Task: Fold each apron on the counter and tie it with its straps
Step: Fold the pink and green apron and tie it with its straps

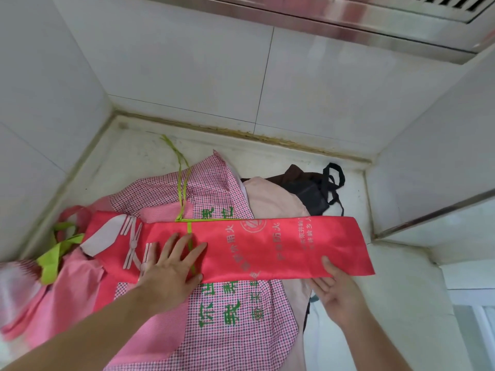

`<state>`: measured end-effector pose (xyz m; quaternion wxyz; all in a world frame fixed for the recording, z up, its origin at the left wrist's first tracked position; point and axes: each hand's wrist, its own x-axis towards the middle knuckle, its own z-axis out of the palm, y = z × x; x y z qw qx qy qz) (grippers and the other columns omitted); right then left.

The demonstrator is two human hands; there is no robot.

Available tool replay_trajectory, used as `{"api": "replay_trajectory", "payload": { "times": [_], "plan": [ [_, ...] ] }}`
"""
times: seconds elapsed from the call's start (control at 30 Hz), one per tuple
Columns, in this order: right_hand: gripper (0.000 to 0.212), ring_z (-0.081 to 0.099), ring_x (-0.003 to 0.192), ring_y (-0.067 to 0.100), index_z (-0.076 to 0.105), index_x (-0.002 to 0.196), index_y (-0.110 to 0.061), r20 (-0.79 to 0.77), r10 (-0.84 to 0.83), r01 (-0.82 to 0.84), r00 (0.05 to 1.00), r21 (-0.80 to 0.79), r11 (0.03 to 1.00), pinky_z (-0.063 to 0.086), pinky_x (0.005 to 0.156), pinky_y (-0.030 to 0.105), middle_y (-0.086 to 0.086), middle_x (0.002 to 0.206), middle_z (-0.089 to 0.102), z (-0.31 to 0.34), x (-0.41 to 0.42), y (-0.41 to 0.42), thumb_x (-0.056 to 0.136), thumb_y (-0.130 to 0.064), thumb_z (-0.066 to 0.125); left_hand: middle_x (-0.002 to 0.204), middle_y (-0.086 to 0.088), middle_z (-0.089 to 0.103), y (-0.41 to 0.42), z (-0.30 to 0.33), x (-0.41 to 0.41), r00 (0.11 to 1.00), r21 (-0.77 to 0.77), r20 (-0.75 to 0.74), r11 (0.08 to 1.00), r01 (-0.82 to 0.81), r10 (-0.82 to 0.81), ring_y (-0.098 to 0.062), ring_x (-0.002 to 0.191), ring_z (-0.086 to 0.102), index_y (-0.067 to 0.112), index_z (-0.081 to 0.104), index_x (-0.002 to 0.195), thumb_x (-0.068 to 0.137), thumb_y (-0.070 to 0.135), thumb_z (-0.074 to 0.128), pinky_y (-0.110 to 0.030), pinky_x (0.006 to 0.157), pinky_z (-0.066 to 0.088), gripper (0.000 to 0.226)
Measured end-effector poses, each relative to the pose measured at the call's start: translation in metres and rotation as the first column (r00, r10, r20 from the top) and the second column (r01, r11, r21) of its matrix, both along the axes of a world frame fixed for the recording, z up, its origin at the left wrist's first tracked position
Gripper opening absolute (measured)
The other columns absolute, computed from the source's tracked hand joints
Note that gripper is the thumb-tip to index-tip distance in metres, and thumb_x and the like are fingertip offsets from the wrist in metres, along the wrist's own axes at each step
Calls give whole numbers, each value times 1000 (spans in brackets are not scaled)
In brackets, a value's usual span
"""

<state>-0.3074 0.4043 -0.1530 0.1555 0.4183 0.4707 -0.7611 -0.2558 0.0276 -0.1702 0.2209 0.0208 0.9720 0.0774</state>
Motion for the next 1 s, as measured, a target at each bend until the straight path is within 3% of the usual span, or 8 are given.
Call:
{"api": "replay_trajectory", "payload": {
  "times": [0.13, 0.23, 0.43, 0.63, 0.7, 0.8, 0.87, 1.0],
  "plan": [
    [21, 75, 100, 34, 66, 113, -11, -75, 0, 13, 997, 173, 985, 65, 70, 40, 16, 114, 75, -7, -2, -26, 96, 1, 69, 170, 12, -8, 28, -2, -4, 1000, 101, 15, 995, 3, -5, -23, 160, -16, 57, -7, 159, 100, 70, 25, -72, 120, -2, 68],
    [24, 76, 96, 36, 65, 122, -8, -151, -42, 82, 988, 266, 960, 66, 65, 38, 17, 118, 74, -9, 5, -15, 100, 2, 63, 170, 14, -19, 38, -4, -6, 992, 75, 98, 993, -88, 81, -24, 158, -25, 62, -17, 155, 102, 70, 25, -79, 117, 0, 67],
    [36, 80, 87, 28, 61, 138, -15, -195, -187, 227, 963, 204, 952, 66, 68, 42, 14, 113, 78, -5, 6, 1, 102, -11, 64, 170, 8, -21, 47, 4, -12, 979, 42, 161, 990, -133, 125, -31, 158, -24, 59, -18, 155, 93, 82, 30, -84, 115, 4, 81],
    [29, 75, 99, 34, 64, 123, -15, -86, 3, 11, 996, 155, 988, 56, 91, 50, 11, 109, 78, 4, -4, -20, 96, -7, 71, 170, -3, -29, 82, 13, -28, 941, -35, 228, 968, -247, 248, -44, 153, -32, 50, -22, 157, 82, 95, 20, -88, 110, 2, 98],
    [25, 72, 89, 32, 62, 122, -10, -96, -54, 73, 994, 208, 975, 58, 82, 48, 10, 102, 74, 4, -7, -22, 99, -2, 65, 165, -3, -40, 86, 11, -31, 922, -50, 279, 963, -265, 269, -44, 149, -38, 50, -30, 154, 76, 100, 21, -91, 107, 2, 106],
    [10, 55, 65, 25, 59, 114, -7, -57, -182, 191, 982, 259, 947, 59, 53, 30, 11, 78, 55, 5, -12, -14, 104, -7, 59, 161, -2, -47, 82, 8, -34, 908, -74, 317, 962, -263, 273, -45, 147, -41, 50, -35, 151, 70, 103, 28, -92, 105, 4, 115],
    [7, 51, 64, 25, 58, 104, -7, 3, -205, 197, 979, 262, 945, 57, 45, 25, 12, 76, 50, 5, -11, -11, 107, -13, 56, 160, -2, -49, 79, 6, -33, 905, -83, 331, 963, -255, 268, -44, 146, -42, 51, -37, 150, 68, 104, 32, -92, 105, 4, 119],
    [15, 61, 74, 26, 56, 116, -9, -17, -195, 193, 981, 274, 942, 56, 68, 38, 10, 87, 60, 8, -11, -11, 110, -22, 52, 160, -1, -48, 73, 6, -32, 917, -70, 327, 974, -215, 227, -44, 147, -41, 51, -38, 149, 63, 107, 30, -93, 104, 4, 123]
  ]
}}
